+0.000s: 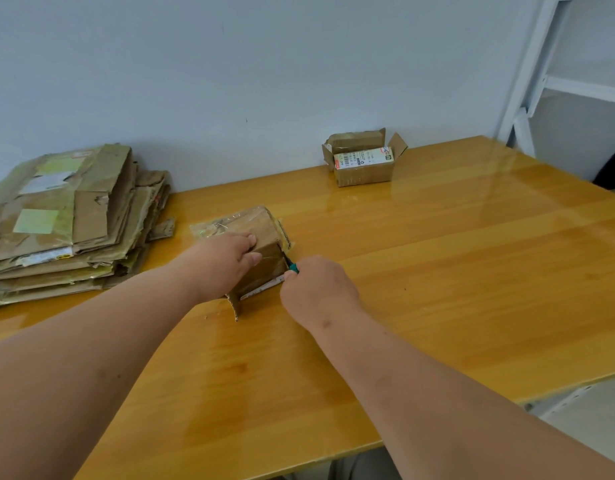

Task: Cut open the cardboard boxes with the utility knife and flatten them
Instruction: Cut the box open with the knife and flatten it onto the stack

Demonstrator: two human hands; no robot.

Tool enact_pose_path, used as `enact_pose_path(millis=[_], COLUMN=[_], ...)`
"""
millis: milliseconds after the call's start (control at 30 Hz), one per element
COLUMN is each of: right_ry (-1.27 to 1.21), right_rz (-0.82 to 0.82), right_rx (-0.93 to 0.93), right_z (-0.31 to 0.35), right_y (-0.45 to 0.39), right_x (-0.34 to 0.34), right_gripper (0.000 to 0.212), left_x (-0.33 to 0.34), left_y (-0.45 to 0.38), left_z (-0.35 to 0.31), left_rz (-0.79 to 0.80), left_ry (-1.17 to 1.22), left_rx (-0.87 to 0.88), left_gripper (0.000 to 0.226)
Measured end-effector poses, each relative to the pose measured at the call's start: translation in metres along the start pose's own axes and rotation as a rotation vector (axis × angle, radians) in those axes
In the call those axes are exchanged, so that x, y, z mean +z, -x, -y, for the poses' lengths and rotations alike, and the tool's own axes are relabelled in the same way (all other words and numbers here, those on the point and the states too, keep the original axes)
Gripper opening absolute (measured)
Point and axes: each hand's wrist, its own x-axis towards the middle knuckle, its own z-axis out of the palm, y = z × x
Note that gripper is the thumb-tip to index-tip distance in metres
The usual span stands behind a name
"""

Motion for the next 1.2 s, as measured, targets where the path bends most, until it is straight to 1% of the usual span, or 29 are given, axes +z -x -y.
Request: enact_pose_path(millis=[200, 333, 467, 567, 633, 700, 800, 900, 967, 1033, 1100, 1200], right_ry=[0.066, 0.163, 0.147, 0.091, -0.034, -0.183, -0.213, -0.21, -0.194, -0.142, -0.12, -0.131], right_rz=[0.049, 0.11, 0.108, 0.159, 0.185, 0.192, 0.232, 0.328, 0.367, 0.371, 0.368, 0.344], right_rx=[0.037, 0.062, 0.066, 0.058, 0.08, 0.118, 0.108, 0.103, 0.099, 0.066, 0.049, 0.039], right_z=[0.005, 0.004, -0.003, -0.011, -0.019, -0.024, -0.022, -0.013, -0.008, -0.006, -0.006, -0.006], right_y=[0.001, 0.003, -0.002, -0.007, -0.011, -0.016, -0.021, -0.023, -0.024, -0.027, -0.03, -0.033], right_x=[-0.004, -0.004, -0.005, -0.007, -0.011, -0.017, -0.026, -0.028, -0.03, -0.03, -0.028, -0.023], right_gripper=[0.022, 0.016, 0.02, 0.018, 0.018, 0.019, 0.028, 0.031, 0.038, 0.038, 0.037, 0.039], left_x=[-0.002, -0.003, -0.005, -0.005, -0.01, -0.016, -0.019, -0.017, -0.016, -0.015, -0.013, -0.013], left_y=[0.0, -0.001, 0.001, 0.004, 0.008, 0.01, 0.01, 0.009, 0.006, 0.004, 0.004, 0.004], left_z=[-0.001, 0.005, 0.01, 0.016, 0.021, 0.024, 0.02, 0.012, 0.01, 0.01, 0.012, 0.014], left_rz=[0.025, 0.021, 0.042, 0.05, 0.114, 0.179, 0.184, 0.121, 0.096, 0.103, 0.13, 0.178], left_ry=[0.002, 0.03, 0.052, 0.091, 0.133, 0.154, 0.19, 0.229, 0.261, 0.294, 0.323, 0.308], left_rx=[0.019, 0.0, 0.013, 0.039, 0.056, 0.076, 0.06, 0.045, 0.047, 0.037, 0.031, 0.074], left_gripper=[0.05, 0.05, 0.049, 0.051, 0.058, 0.06, 0.049, 0.03, 0.023, 0.02, 0.027, 0.05])
